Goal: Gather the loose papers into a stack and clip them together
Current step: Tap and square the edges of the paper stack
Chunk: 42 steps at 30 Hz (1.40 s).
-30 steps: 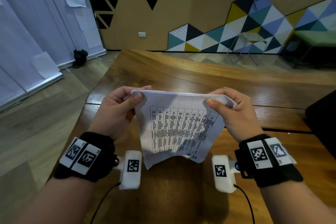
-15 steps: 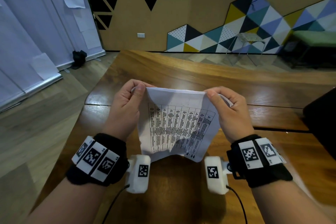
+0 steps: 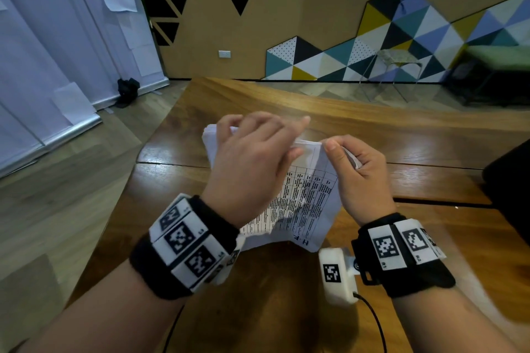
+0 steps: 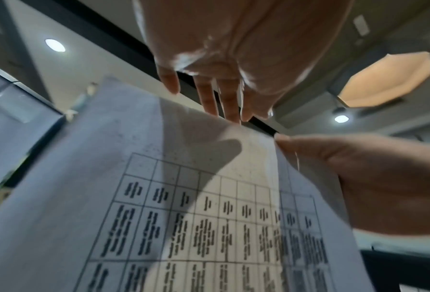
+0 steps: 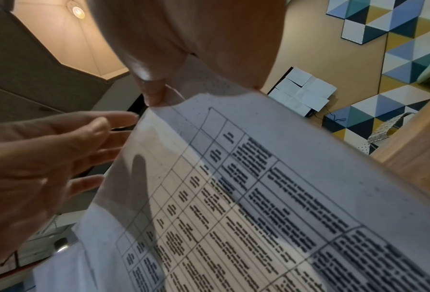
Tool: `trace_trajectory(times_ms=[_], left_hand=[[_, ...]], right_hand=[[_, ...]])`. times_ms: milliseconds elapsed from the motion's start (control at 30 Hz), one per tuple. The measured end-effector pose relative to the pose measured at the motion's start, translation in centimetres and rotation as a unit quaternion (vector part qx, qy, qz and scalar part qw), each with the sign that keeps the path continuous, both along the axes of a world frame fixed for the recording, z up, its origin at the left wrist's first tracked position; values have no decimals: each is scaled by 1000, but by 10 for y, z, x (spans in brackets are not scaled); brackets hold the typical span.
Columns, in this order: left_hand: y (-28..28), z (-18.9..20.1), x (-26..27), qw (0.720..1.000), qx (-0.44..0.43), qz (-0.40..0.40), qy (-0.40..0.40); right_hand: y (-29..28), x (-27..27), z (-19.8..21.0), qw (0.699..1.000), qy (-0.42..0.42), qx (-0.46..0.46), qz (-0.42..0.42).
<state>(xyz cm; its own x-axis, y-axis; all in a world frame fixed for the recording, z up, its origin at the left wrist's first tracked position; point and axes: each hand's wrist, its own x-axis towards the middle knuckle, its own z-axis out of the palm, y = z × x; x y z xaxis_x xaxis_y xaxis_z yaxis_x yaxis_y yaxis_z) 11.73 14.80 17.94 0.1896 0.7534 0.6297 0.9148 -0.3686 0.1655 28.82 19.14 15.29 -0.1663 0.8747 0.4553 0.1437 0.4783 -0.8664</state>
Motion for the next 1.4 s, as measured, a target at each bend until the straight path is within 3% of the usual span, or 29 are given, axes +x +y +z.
trace_trajectory(times_ms=[100,267,333,367,433,533,600,633,700,833,967,1033,1200,1400], left_hand=[[8,-5,-5,1000,-17,-17,11],[11,0,-36,999,-28,28,4],[9,0,-49,996,-56,43,-49],[8,0,-54,990,-78,35,-113],[9,-1,-60,947,-125,-2,-296],[12,-13,-64,804,-215,-79,-549],[14,-23,-59,729,-258,-122,-622],[15,-25,-56,716,-264,-124,-635],[16,-23,-52,718,-263,-116,-634],[15,-15,-57,752,-254,-147,-591],[12,-29,-52,771,-240,-133,-574],[11,-37,-46,773,-240,-122,-574],[9,-35,-43,791,-230,-129,-553],[6,-39,-43,788,-241,-135,-550]], right_hand=[[0,2,0,1000,-2,-7,8],[3,10,0,1000,-9,-14,5],[4,10,-1,1000,-6,-19,9],[4,10,-1,1000,-7,-20,11],[4,8,-1,1000,-6,-19,12],[8,7,0,1000,9,-21,8],[12,5,1,1000,3,-30,4],[13,4,2,999,-3,-33,4],[15,3,7,1000,-9,-27,6],[18,8,20,1000,20,-3,-2],[14,10,2,997,12,-71,14],[8,9,-7,994,26,-103,35],[4,15,-5,991,78,-86,62],[-1,17,-6,987,101,-108,63]])
